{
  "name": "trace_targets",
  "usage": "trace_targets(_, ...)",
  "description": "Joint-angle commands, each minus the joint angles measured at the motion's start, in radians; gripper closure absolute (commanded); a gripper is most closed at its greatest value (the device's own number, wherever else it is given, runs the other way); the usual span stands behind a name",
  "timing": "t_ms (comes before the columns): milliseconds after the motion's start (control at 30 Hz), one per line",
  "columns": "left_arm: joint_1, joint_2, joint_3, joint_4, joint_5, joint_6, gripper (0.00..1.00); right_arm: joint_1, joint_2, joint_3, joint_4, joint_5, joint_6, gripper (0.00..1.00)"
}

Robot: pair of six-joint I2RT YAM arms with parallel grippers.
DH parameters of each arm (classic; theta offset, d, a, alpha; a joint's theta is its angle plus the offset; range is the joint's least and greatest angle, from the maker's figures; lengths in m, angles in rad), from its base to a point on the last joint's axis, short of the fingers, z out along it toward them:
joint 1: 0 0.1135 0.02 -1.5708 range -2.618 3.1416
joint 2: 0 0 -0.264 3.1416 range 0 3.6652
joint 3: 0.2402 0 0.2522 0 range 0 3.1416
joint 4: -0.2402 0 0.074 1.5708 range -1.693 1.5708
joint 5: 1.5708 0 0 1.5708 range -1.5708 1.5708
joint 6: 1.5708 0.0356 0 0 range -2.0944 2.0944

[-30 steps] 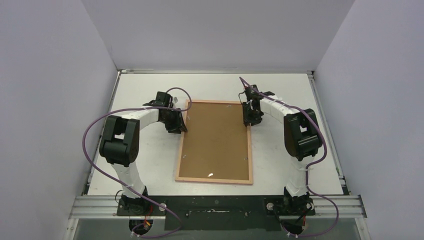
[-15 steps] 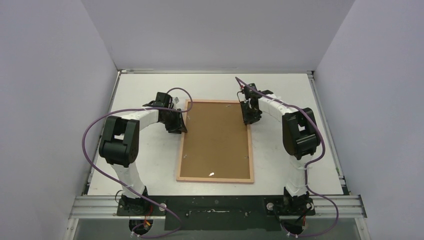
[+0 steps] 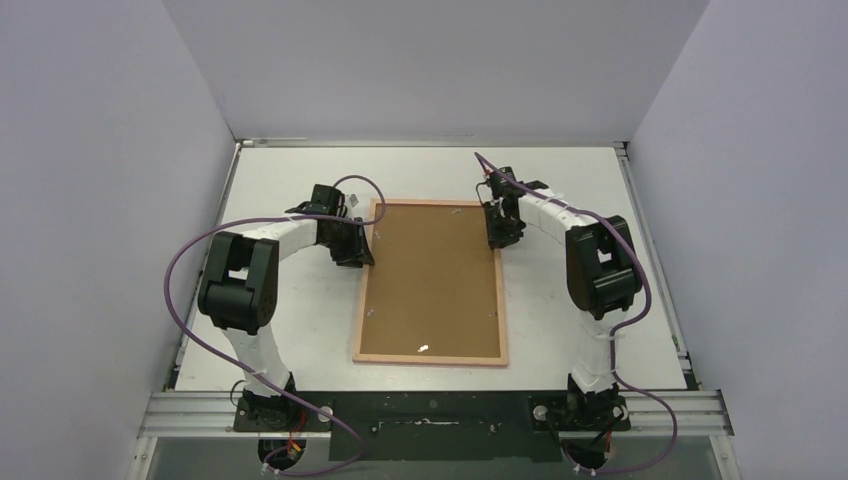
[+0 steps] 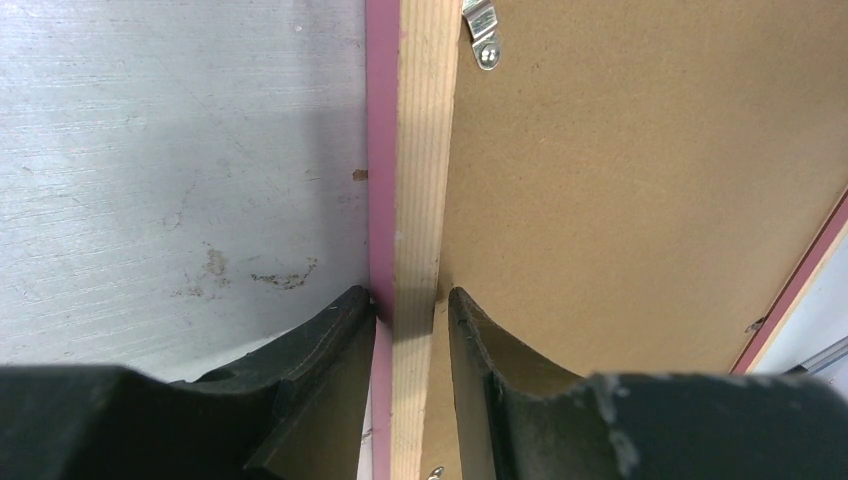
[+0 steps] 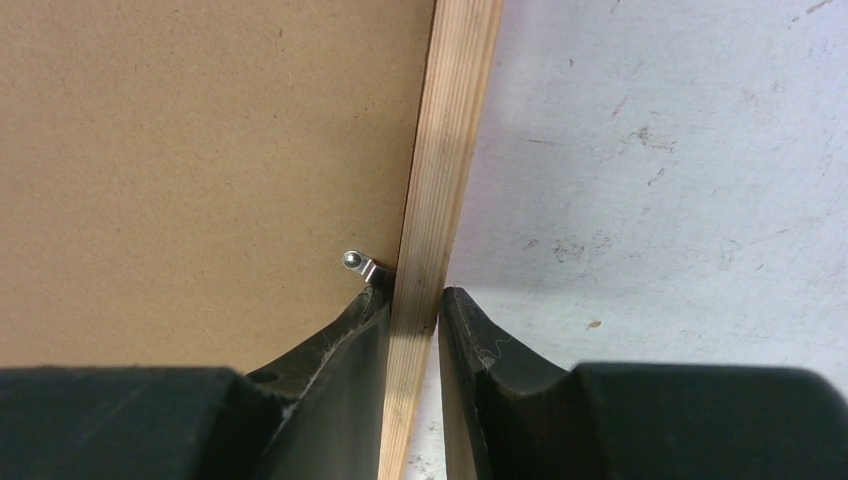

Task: Put the photo into the frame
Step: Install the photo frame at the center of the board.

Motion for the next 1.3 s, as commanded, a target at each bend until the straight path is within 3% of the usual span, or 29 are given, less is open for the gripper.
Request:
trace_targets(0, -0.014, 0.065, -0.058, -0.077, -0.025, 0.017, 0.68, -0.007, 0.017, -0.058, 0.146, -0.014, 0.070, 0.81)
trace_targets(167, -0.014, 0.058, -0.051, -0.075, -0.025, 0.011, 0.68, -0.011, -0.092, -0.123, 0.246, -0.053, 0.119, 0.46)
trace_targets(200, -0.013, 0.059, -0.050, -0.075, -0.025, 0.011, 0.68, -0.011, -0.104, -0.127, 0.250, -0.056, 0.121, 0.44)
trace_targets(333, -0.013, 0.064, -0.043, -0.076, -0.024, 0.011, 0.68, -0.011, -0.083, -0.109, 0.212, -0.056, 0.119, 0.43)
trace_targets(600, -0.012, 0.063, -0.035, -0.084, -0.027, 0.013, 0.68, -0.011, -0.062, -0.119, 0.179, -0.043, 0.066, 0.51)
trace_targets(767, -0.013, 0.044, -0.027, -0.083, -0.037, 0.002, 0.67, -0.014, -0.058, -0.087, 0.169, -0.044, 0.072, 0.49)
trace_targets(967, -0.010, -0.037, 0.013, -0.067, -0.081, 0.006, 0.54, -0.013, -0.064, 0.007, 0.151, -0.004, 0.110, 0.38)
trace_targets(1267, 0.000, -0.054, 0.100, 0.008, -0.141, 0.007, 0.44, 0.007, 0.052, 0.214, 0.112, 0.016, 0.030, 0.37)
